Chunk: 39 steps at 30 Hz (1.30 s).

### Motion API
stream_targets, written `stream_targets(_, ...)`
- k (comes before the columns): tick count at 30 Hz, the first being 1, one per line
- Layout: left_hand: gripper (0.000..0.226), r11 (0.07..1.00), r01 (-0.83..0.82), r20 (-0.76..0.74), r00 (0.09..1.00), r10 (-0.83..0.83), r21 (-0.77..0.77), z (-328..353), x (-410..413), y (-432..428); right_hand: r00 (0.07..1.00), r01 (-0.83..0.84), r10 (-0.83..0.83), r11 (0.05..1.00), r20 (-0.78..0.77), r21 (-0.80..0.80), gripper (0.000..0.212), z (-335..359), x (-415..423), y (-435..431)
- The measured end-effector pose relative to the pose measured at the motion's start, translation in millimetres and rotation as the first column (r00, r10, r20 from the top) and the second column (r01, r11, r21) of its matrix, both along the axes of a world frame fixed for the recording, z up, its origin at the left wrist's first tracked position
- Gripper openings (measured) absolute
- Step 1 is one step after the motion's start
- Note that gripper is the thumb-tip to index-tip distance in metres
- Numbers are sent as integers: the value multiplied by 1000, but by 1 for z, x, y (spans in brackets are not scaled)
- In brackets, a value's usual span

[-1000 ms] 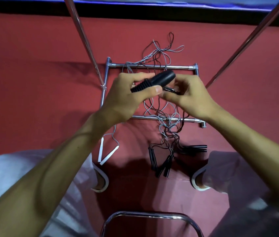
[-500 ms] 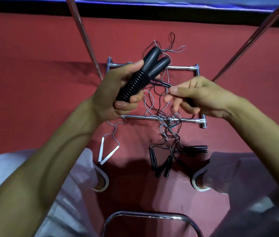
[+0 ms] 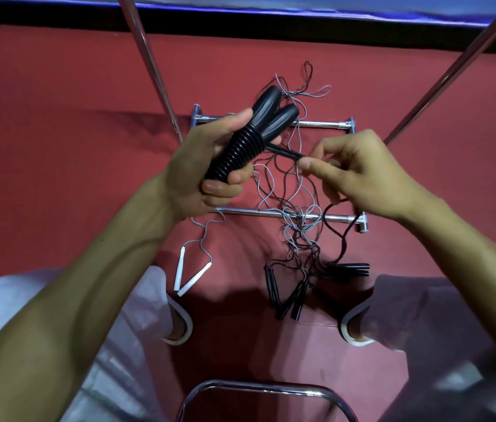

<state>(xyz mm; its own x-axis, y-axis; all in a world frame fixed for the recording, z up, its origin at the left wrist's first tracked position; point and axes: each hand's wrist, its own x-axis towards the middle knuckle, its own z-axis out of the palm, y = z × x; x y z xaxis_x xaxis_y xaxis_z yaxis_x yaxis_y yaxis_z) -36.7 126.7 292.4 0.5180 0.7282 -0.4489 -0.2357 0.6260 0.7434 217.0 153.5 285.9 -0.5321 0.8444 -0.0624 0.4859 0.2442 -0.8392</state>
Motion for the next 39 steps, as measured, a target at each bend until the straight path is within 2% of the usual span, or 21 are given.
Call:
stream_targets(4,38,1000,-3,37,999,3,-8,2,5,-2,988,31,-59,981,-144,-190,30,-1,10,16)
stream_targets(7,38,998,-61,-10,998,61,10,2,9,-4,980,16,-75,953,-185,-302,34,-5,11,20)
stream_targets(9,39,989,-139,-93,985,142,43,-3,14,-3,981,10,-77,939,-180,-345,35,-9,7,17)
stream_targets(12,40,937,-282,-320,885,338,207,-14,20,-3,990,26,-70,943,-122,-332,38,-12,-7,7)
stream_targets(16,37,881,-320,-447,770,456,347,-21,24,-4,998,53,-62,968,-29,-245,41,-11,-20,1)
stream_targets(18,34,850,-257,-504,713,488,460,-29,28,-4,998,63,-69,958,-11,-279,43,-11,-23,0)
stream_targets(20,31,798,-108,-576,636,514,592,-42,35,-6,994,76,-102,910,-44,-408,40,-13,-23,-1)
stream_targets(22,33,761,87,-686,508,521,643,-51,42,-11,981,90,-172,811,-89,-578,36,-14,-22,1)
stream_targets(24,34,723,268,-763,359,538,636,-52,44,-14,968,86,-230,673,-97,-735,32,-15,-19,5)
stream_targets(25,34,699,335,-773,329,542,632,-50,43,-15,967,77,-239,608,-89,-790,32,-15,-17,7)
stream_targets(27,34,659,426,-785,357,506,619,-49,40,-17,973,79,-227,515,-47,-853,36,-17,-13,10)
stream_targets(30,43,656,522,-837,388,387,545,-48,40,-18,973,81,-228,422,-19,-903,40,-18,-10,12)
stream_targets(32,50,660,541,-853,345,392,522,-48,44,-20,976,76,-216,420,-18,-904,40,-18,-11,11)
stream_targets(34,52,655,521,-836,294,464,547,-51,47,-20,985,66,-174,452,-16,-890,38,-19,-17,8)
stream_targets(36,48,642,513,-814,241,529,570,-55,51,-22,992,46,-125,500,-20,-865,37,-22,-22,4)
stream_targets(39,43,650,518,-815,187,548,556,-56,52,-25,997,79,-36,594,71,-800,24,-19,-27,-2)
